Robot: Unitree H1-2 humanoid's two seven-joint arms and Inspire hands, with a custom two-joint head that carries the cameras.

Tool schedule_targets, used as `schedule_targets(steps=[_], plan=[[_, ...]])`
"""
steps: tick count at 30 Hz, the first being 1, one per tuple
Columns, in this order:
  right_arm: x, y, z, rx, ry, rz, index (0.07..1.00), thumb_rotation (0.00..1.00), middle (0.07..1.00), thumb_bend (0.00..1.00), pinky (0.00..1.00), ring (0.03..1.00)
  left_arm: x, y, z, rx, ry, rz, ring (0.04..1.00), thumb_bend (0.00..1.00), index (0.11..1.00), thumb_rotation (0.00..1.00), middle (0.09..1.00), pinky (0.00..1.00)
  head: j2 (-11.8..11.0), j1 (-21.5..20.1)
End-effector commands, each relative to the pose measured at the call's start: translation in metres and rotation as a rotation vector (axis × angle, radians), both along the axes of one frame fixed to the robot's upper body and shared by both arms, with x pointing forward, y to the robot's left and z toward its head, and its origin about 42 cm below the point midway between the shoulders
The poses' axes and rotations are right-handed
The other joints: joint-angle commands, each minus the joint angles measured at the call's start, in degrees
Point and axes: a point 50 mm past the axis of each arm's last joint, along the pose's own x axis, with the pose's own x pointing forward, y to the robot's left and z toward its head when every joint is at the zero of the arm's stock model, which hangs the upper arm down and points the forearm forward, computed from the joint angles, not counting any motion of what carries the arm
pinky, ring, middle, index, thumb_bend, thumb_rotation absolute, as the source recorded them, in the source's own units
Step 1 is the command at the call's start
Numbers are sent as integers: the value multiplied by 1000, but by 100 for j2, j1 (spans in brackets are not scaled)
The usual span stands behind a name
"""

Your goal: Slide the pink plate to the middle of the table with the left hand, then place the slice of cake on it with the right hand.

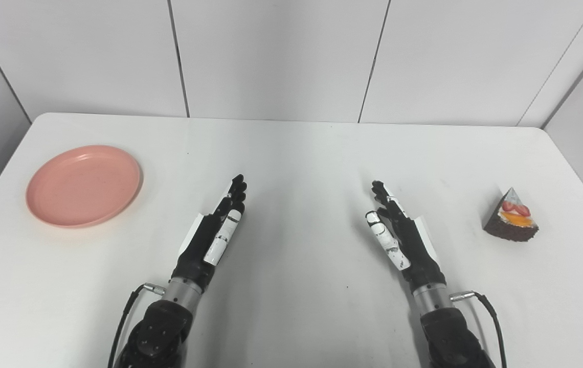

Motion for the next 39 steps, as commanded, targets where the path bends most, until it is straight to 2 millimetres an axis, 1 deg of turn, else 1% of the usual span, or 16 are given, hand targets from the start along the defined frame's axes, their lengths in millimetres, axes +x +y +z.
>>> schedule_targets(steps=[1, 8, 11, 19, 22, 26, 39], plan=[[0, 1, -2, -6, 13, 19, 920, 1000, 927, 339, 876, 922, -9, 3, -26, 51, 142, 12, 990, 427, 983, 1000, 995, 960, 4, 2], [0, 2, -2, -6, 13, 18, 922, 1000, 927, 326, 868, 920, -9, 3, -25, 52, 143, 14, 990, 434, 982, 1000, 994, 959, 11, -5], [0, 2, -2, -9, 13, 19, 921, 1000, 928, 344, 874, 923, -10, 3, -25, 51, 143, 15, 988, 414, 983, 1000, 993, 957, 15, -9], [-1, 3, 0, -2, 13, 20, 921, 1000, 926, 324, 875, 921, -9, 4, -25, 55, 137, 14, 986, 439, 981, 1000, 991, 956, 17, -1], [-1, 2, 0, -7, 14, 20, 919, 1000, 924, 337, 870, 919, -9, 4, -25, 55, 139, 11, 989, 445, 981, 1000, 992, 960, 17, -1], [-1, 2, 0, -14, 11, 20, 921, 1000, 926, 327, 874, 921, -10, 4, -25, 48, 138, 10, 989, 420, 985, 1000, 996, 961, 21, -10], [-1, 3, 0, -10, 18, 15, 922, 1000, 926, 332, 873, 920, -9, 3, -25, 51, 141, 12, 990, 437, 982, 1000, 994, 962, 18, -7]])
